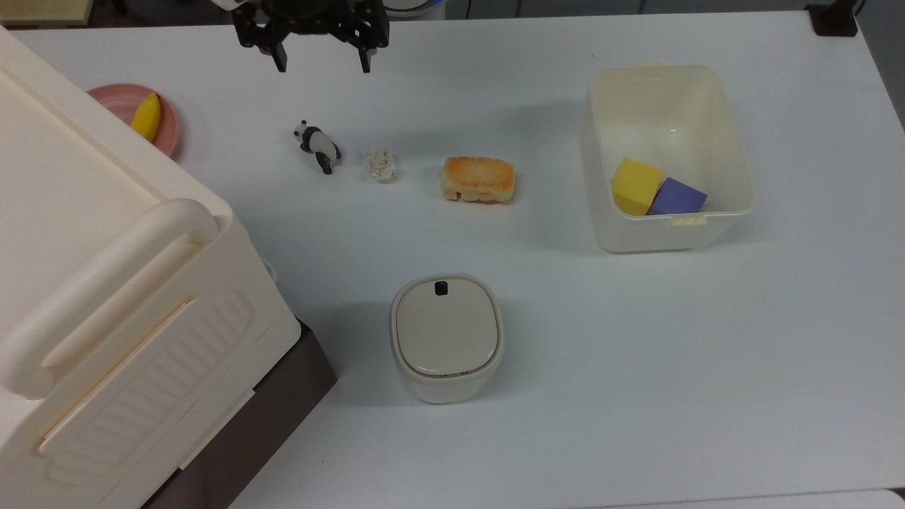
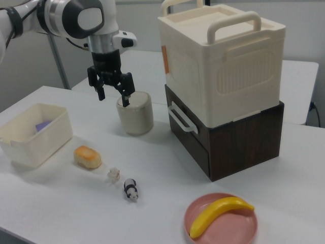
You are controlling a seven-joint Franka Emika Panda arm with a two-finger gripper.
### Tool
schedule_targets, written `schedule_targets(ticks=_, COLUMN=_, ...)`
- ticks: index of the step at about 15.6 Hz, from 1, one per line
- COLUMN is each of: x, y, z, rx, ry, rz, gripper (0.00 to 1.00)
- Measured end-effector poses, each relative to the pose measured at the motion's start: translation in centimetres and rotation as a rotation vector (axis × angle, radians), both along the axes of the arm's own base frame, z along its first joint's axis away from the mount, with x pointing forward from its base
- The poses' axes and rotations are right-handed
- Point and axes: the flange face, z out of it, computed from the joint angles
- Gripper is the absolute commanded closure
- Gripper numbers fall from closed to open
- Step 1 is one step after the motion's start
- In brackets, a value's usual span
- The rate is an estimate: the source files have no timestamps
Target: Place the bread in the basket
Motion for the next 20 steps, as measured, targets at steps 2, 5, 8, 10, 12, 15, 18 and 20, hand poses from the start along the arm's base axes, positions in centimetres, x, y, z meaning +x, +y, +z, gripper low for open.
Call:
schedule_targets(ticks=2, x=0.1, y=-0.2, z=0.6, rx=-0.001, ry=-0.013, rz=-0.003, gripper=0.00)
schedule_targets(ticks=5, x=0.0, y=-1.0, z=0.8, rx=-0.002, ry=-0.017, rz=-0.018, gripper=0.00)
schedule_targets(ticks=8, x=0.0, y=-1.3, z=0.9, rx=-0.002, ry=-0.020, rz=-0.022, gripper=0.00)
schedule_targets(ticks=10, x=0.0, y=-1.4, z=1.1, rx=-0.002, ry=-0.023, rz=-0.023, gripper=0.00)
schedule_targets(ticks=12, x=0.0, y=-1.6, z=1.3, rx=-0.003, ry=-0.026, rz=-0.027, gripper=0.00)
schedule_targets(ticks=15, x=0.0, y=-1.6, z=1.2, rx=-0.003, ry=-0.026, rz=-0.027, gripper=0.00)
schedule_targets(ticks=18, x=0.3, y=-1.4, z=0.6, rx=-0.001, ry=-0.015, rz=-0.022, gripper=0.00)
schedule_targets(ticks=20, x=0.4, y=-1.1, z=0.4, rx=0.000, ry=-0.012, rz=-0.016, gripper=0.00)
